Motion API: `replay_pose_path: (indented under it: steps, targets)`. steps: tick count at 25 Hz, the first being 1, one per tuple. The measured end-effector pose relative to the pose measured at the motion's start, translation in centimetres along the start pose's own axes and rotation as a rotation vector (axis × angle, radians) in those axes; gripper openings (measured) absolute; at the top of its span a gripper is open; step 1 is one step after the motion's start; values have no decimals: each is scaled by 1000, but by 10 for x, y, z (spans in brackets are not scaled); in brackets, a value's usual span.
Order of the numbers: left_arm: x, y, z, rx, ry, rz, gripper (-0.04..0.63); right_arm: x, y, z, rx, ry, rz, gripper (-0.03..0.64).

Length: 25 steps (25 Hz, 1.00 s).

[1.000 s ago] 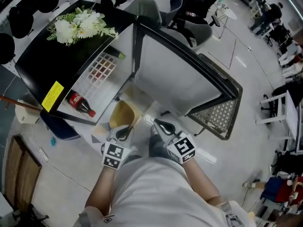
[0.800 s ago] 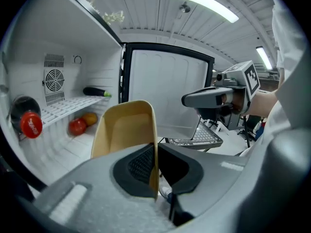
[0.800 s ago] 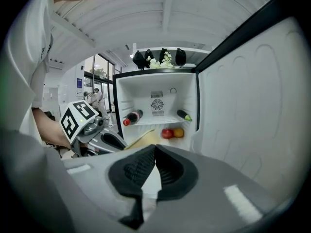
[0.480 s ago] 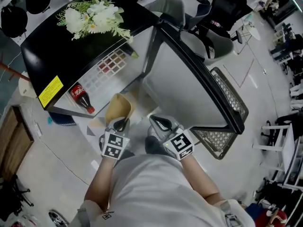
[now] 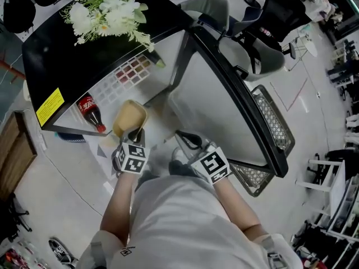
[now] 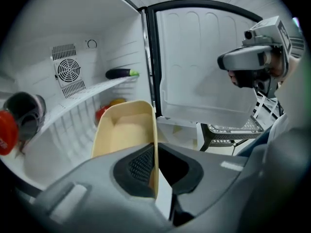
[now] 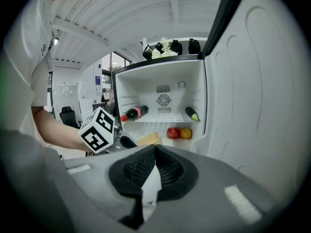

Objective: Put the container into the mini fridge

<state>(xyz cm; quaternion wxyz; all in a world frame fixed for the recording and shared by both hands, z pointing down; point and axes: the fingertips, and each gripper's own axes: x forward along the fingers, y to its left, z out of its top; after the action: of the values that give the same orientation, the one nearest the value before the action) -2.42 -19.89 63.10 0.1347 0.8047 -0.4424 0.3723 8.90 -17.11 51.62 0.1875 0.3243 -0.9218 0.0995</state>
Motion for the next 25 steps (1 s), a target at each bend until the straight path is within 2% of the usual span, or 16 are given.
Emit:
replay_pose_path:
  steps: [9,25]
  targets:
    - [40,34,-8,32,89,97,18,7,-3,-2,-47,13,34,3]
    - [86,85,-19,51,225,208,20,13,-20,-4,-60,33,37,3]
